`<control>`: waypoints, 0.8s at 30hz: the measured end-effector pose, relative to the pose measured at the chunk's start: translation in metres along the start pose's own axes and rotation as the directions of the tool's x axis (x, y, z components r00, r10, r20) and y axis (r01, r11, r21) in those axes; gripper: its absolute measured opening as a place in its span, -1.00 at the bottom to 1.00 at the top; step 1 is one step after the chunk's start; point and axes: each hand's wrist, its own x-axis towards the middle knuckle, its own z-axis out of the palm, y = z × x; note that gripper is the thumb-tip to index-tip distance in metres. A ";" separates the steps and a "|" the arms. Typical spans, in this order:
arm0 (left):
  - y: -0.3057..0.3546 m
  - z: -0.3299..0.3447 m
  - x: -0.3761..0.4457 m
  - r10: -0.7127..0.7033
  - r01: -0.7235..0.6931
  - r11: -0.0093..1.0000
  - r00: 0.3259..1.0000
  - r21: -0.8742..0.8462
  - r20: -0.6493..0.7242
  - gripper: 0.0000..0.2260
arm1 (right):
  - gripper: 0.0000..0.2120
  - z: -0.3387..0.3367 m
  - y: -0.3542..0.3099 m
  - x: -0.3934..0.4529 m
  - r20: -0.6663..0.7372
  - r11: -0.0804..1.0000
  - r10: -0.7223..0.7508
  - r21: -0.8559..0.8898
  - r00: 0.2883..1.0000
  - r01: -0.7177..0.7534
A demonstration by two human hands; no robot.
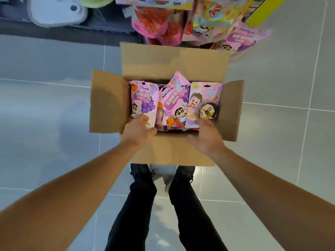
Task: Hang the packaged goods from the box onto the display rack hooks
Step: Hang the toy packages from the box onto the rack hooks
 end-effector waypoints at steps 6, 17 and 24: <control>-0.032 0.040 0.072 0.045 -0.034 0.994 0.993 0.105 -0.109 -0.38 | -0.44 0.050 0.005 0.075 -0.097 0.996 -0.042 0.069 0.994 0.049; 0.022 0.108 0.113 0.340 -0.343 0.939 0.935 -0.024 -0.098 -0.63 | -0.29 0.046 0.067 0.118 -0.418 0.999 0.019 -0.033 0.908 -0.036; 0.062 0.140 0.120 0.290 -0.267 0.944 0.951 -0.193 0.106 -0.78 | -0.30 0.045 0.071 0.116 -0.432 0.992 -0.068 -0.129 0.899 0.013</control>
